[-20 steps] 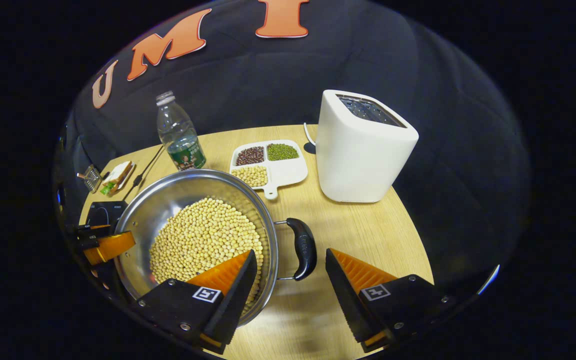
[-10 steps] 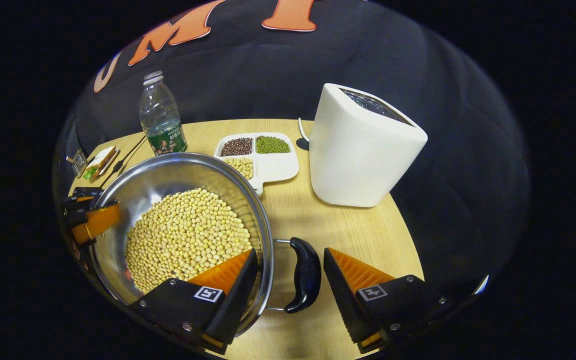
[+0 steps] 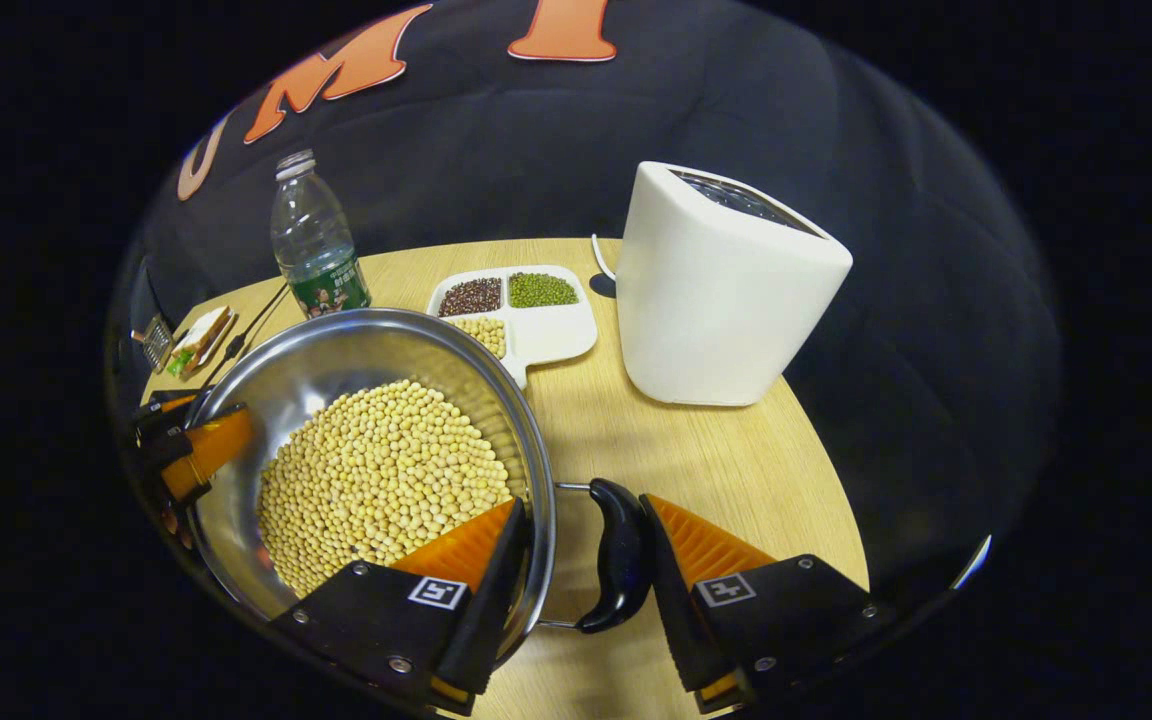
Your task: First push the handle of the pot to place it horizontally, then grasp the pot with both hands and set it on the induction cooktop.
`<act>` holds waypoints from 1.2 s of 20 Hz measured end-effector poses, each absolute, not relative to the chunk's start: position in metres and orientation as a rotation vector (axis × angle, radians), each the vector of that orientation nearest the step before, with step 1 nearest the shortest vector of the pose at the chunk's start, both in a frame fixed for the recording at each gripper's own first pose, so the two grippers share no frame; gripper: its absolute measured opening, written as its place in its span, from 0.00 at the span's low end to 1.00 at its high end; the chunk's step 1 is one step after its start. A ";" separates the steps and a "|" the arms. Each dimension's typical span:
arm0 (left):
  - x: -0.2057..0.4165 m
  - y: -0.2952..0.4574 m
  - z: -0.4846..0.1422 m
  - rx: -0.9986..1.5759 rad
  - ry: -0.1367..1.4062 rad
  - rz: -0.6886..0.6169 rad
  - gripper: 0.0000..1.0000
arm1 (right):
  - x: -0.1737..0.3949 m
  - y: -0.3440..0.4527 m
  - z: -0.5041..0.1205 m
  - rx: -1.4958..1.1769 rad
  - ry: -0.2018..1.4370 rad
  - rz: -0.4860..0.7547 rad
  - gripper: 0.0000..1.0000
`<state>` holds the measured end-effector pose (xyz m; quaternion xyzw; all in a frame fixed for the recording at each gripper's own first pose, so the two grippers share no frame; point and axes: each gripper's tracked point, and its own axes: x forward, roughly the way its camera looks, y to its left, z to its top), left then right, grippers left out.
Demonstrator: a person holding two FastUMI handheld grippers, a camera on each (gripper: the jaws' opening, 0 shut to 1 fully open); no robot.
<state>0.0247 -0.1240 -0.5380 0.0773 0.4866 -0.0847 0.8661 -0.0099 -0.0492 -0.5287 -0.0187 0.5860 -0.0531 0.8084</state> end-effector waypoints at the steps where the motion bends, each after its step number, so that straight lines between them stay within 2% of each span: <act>1: 0.024 -0.124 -0.538 0.161 1.019 -0.175 0.75 | -0.011 -0.050 -0.528 -0.024 1.262 -0.134 0.70; 4: 0.022 -0.123 -0.537 0.160 1.025 -0.171 0.72 | -0.025 -0.047 -0.537 -0.024 1.319 -0.137 0.73; 6: 0.021 -0.124 -0.537 0.161 1.024 -0.170 0.75 | -0.020 -0.045 -0.542 -0.004 1.297 -0.163 0.80; 7: 0.021 -0.123 -0.536 0.161 1.023 -0.168 0.72 | -0.020 -0.045 -0.540 0.010 1.292 -0.166 0.77; 12: 0.022 -0.122 -0.535 0.160 1.016 -0.160 0.75 | -0.017 -0.044 -0.536 0.024 1.266 -0.155 0.71; 13: 0.022 -0.122 -0.536 0.160 1.015 -0.158 0.75 | -0.017 -0.044 -0.532 0.011 1.251 -0.151 0.65; 14: 0.020 -0.120 -0.536 0.155 1.020 -0.152 0.70 | -0.013 -0.044 -0.527 -0.008 1.225 -0.145 0.69; 17: 0.018 -0.115 -0.530 0.146 1.019 -0.122 0.75 | -0.010 -0.042 -0.515 -0.056 1.186 -0.120 0.65; 19: 0.019 -0.110 -0.517 0.158 0.998 -0.111 0.73 | -0.011 -0.035 -0.506 -0.041 1.183 -0.109 0.65; 24: 0.022 -0.094 -0.472 0.192 0.927 -0.083 0.75 | -0.010 -0.020 -0.478 -0.013 1.134 -0.093 0.65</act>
